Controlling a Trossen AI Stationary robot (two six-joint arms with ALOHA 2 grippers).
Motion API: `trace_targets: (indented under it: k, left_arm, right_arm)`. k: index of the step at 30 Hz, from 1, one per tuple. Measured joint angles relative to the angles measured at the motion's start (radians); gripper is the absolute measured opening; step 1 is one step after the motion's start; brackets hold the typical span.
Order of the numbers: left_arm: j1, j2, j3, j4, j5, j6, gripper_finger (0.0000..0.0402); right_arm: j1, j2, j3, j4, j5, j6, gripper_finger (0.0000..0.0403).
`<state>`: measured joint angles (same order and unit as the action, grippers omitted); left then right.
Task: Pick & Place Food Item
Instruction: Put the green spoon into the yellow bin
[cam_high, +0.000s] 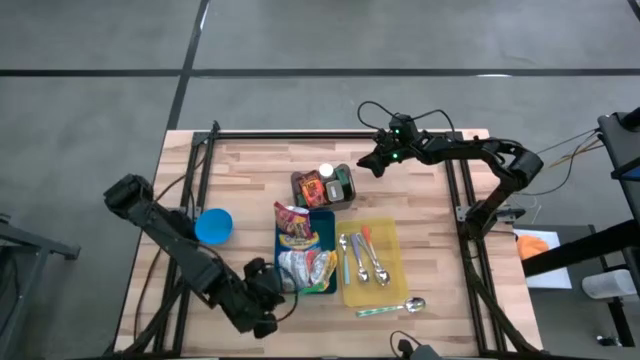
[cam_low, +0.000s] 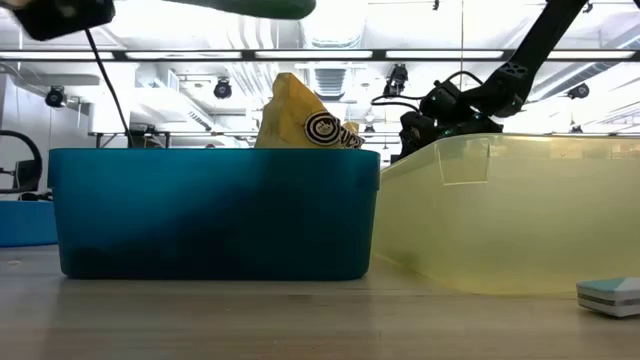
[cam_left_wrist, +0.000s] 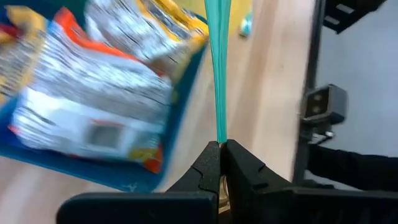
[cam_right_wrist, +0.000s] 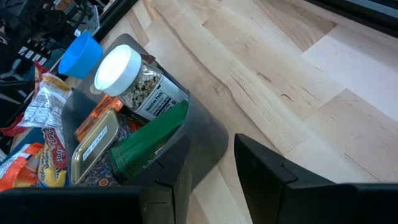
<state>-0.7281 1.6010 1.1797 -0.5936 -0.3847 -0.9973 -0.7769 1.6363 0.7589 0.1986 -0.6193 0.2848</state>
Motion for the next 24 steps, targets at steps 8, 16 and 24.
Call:
trace_targets:
  k: [8,16,24]
  left_arm:
    - [0.109,-0.078,0.000,-0.009,-0.031,0.095,0.0007]
    - [0.243,-0.097,0.000,0.126,-0.065,0.187,0.0007]
    - [0.359,-0.092,0.000,0.321,-0.069,0.110,0.0007]
  right_arm:
    - [0.000,0.000,0.000,0.000,0.000,0.000,0.0116]
    - [0.000,0.000,0.000,0.000,0.000,0.000,0.0116]
    - [0.000,0.000,0.000,0.000,0.000,0.000,0.0116]
